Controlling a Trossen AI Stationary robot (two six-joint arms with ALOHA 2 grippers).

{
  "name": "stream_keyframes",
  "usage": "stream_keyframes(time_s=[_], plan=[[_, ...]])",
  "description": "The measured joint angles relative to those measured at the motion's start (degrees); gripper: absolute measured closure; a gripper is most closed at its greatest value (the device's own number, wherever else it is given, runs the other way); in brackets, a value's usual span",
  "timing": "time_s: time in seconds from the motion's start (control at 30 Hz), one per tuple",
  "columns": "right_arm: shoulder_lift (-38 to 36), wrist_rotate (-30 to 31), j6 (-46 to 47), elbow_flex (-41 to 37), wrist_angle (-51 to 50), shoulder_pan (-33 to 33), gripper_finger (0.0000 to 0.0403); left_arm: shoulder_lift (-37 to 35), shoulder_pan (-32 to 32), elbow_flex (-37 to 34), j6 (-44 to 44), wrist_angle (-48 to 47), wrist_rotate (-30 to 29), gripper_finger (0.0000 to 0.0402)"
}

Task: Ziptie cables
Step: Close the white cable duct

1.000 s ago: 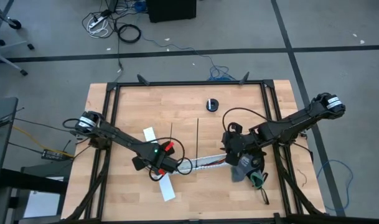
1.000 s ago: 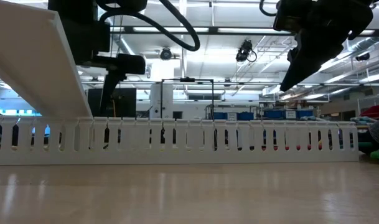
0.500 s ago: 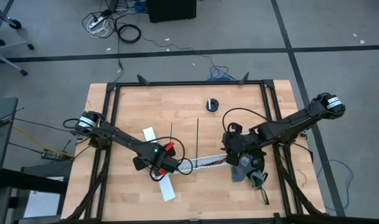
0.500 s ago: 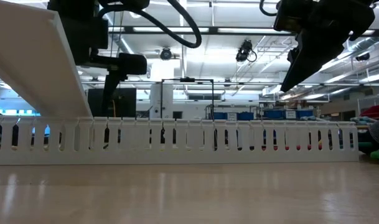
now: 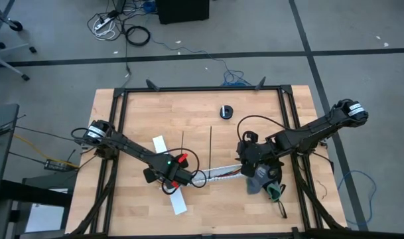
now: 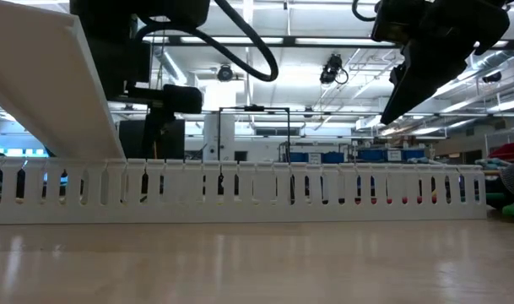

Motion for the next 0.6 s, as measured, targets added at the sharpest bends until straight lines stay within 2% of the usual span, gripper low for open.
stream_keyframes(time_s=[0.23,0.6], plan=[[0.0,0.0,0.0,0.0,0.0,0.0,0.0244,0.0,0.0,0.0,-3.9,-1.1,0.0,0.0096],[0.0,0.0,0.5,0.0,0.0,0.0,0.0244,0.0,0.0,0.0,-4.0,-0.3,-0.2,0.0145]])
